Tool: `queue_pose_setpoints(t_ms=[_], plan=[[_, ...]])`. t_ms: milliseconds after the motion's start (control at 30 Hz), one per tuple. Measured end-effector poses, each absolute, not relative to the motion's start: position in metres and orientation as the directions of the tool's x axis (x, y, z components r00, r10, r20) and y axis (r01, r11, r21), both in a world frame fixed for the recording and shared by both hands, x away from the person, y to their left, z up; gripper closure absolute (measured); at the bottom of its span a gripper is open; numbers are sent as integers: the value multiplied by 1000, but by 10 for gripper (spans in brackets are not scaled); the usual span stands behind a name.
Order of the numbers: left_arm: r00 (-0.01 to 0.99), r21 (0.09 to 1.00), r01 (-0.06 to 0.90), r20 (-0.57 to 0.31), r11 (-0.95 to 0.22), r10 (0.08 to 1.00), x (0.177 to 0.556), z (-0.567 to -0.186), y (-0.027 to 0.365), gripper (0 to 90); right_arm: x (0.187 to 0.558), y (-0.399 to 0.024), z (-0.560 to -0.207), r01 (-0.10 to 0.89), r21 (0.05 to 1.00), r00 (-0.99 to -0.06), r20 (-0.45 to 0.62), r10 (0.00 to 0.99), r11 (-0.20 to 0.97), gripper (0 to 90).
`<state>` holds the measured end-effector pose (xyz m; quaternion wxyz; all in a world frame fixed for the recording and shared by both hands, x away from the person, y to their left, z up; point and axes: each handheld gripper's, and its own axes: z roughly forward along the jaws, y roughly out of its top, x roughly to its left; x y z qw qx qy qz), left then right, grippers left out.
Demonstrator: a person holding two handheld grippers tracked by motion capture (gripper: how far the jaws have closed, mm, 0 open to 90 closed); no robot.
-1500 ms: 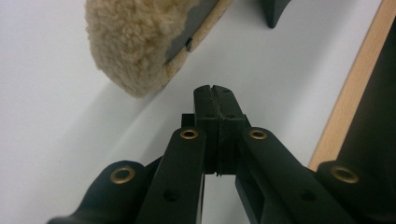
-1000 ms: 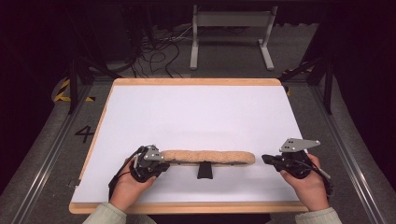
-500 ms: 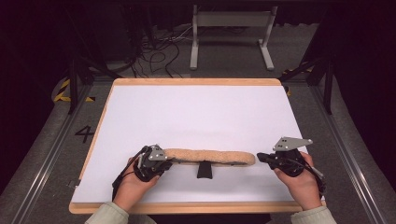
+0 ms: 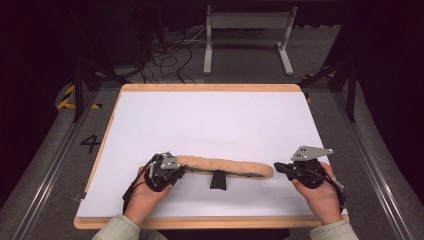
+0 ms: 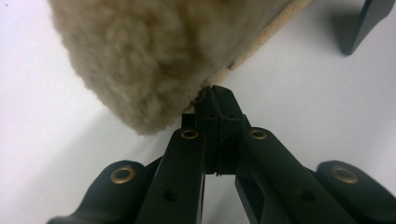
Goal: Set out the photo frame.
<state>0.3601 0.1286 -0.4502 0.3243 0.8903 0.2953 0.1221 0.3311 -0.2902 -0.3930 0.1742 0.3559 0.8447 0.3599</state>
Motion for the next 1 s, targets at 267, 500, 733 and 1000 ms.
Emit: queue_pose_setpoints(t_ms=[267,500,733,1000], plan=[[773,660,459,34,-595,633,368,-451,124,900,330,-291,-393,479,731,-680,-41,732,486,900],[758,668,463,42,-583,651,378,-451,120,900,330,-292,-394,482,731,-677,-39,735,483,900],[740,677,481,27,-557,672,393,-452,114,900,329,-290,-394,480,730,-679,-42,733,487,900],[716,687,494,26,-533,697,408,-450,107,900,328,-290,-395,483,725,-680,-44,732,491,900]])
